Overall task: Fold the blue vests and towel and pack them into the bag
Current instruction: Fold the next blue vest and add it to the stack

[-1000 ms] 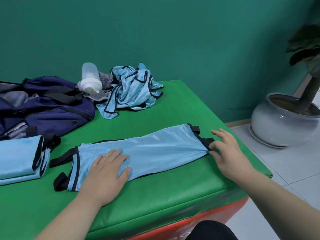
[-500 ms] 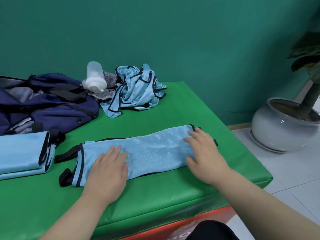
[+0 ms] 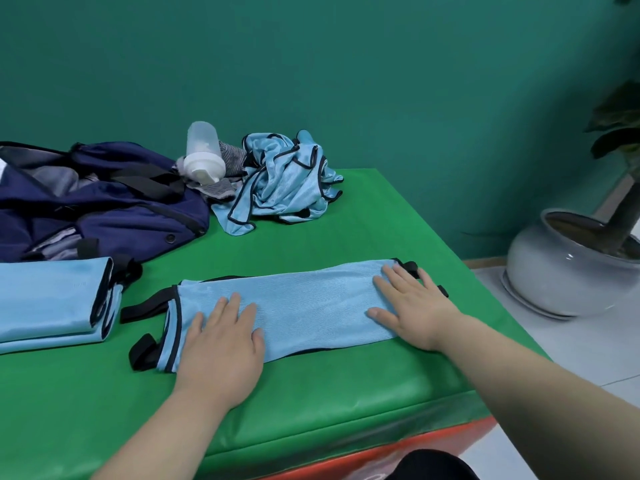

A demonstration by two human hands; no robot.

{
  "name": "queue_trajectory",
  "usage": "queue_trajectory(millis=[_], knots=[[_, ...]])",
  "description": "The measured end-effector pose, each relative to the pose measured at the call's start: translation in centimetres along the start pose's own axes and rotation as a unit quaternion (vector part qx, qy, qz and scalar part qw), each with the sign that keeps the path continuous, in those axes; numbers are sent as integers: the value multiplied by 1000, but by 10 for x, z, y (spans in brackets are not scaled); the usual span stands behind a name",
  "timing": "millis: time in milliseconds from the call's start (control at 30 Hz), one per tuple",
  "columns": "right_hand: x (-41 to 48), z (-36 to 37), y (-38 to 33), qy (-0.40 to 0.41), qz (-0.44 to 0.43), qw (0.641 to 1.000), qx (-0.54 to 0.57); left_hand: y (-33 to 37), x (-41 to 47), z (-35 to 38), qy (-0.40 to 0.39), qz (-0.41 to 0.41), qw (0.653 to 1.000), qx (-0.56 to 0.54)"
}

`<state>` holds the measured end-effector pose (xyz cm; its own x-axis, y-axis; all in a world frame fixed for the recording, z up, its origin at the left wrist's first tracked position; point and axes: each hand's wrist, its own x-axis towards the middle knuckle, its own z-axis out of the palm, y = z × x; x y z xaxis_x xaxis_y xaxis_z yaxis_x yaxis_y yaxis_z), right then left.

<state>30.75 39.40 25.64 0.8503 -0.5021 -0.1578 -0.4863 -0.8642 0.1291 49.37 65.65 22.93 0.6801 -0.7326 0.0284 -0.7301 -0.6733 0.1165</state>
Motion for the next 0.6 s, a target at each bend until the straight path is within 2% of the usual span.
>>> queue_trajectory(millis=[133, 200, 300, 367, 467, 600], knots=[[-7, -6, -10, 53, -1, 998, -32, -7, -19, -3, 25, -34, 999, 14], [-6, -13, -28, 70, -31, 996, -38, -21, -35, 2, 62, -44, 997, 20], [4, -26, -77, 53, -105, 993, 23, -38, -53, 3, 79, -58, 995, 27], [13, -34, -117, 47, -160, 985, 46, -45, -60, 4, 91, -40, 995, 24], [33, -39, -173, 47, -222, 971, 73, -56, -62, 3, 95, 39, 995, 11], [66, -38, -224, 50, -241, 963, 107, -72, -52, -7, 49, 66, 996, -45]])
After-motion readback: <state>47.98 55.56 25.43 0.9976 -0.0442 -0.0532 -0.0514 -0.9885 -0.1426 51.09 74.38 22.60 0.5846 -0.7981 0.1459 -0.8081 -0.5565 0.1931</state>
